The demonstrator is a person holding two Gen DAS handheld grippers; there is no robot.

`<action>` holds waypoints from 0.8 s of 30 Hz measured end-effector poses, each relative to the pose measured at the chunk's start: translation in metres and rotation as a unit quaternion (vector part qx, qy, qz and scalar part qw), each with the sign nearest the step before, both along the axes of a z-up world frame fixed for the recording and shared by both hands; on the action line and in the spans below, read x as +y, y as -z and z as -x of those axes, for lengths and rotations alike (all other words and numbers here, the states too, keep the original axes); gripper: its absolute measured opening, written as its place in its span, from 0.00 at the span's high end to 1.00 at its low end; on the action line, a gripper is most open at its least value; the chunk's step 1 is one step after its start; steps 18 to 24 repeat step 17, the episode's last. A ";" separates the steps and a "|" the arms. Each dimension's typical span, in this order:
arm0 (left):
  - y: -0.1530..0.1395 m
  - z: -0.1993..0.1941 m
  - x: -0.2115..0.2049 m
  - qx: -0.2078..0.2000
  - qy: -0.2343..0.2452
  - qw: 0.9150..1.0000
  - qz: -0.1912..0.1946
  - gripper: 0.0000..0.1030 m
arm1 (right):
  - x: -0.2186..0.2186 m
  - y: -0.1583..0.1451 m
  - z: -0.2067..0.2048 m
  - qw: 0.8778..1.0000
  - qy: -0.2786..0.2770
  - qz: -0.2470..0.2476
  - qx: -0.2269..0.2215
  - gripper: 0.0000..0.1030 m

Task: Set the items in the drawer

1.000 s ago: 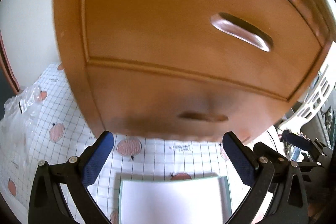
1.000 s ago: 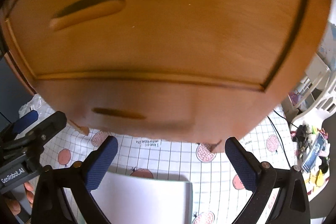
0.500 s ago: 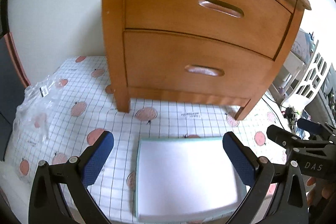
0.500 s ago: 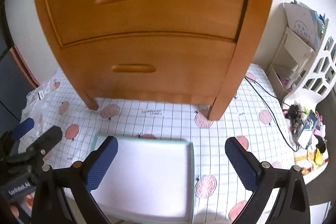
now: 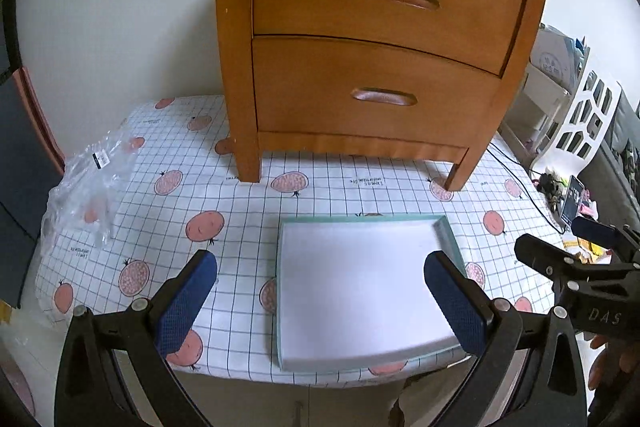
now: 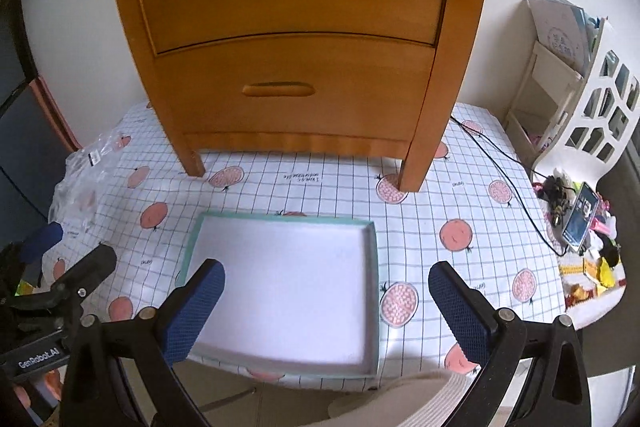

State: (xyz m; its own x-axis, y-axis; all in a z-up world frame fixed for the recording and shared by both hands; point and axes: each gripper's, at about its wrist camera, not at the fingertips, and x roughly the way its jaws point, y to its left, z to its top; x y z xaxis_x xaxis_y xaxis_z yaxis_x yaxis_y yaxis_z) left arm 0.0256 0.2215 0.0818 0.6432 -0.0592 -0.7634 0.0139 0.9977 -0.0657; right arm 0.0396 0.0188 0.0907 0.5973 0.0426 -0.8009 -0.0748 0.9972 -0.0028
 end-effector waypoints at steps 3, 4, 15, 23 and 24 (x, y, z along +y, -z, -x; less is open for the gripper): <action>0.001 0.007 0.000 0.002 0.008 1.000 -0.005 0.00 | 0.001 0.001 0.012 1.000 -0.001 0.000 -0.002 0.00; 0.001 0.009 0.000 0.003 0.009 1.000 -0.005 0.00 | 0.001 0.001 0.016 1.000 0.000 -0.002 -0.002 0.00; -0.001 0.017 0.000 -0.003 -0.003 1.000 -0.023 0.00 | -0.001 -0.004 0.035 1.000 0.003 -0.003 -0.014 0.00; -0.003 0.017 0.002 -0.008 -0.005 1.000 -0.018 0.00 | -0.001 -0.005 0.036 1.000 0.003 -0.003 -0.014 0.00; -0.003 0.017 0.002 -0.008 -0.005 1.000 -0.018 0.00 | -0.001 -0.005 0.036 1.000 0.003 -0.003 -0.014 0.00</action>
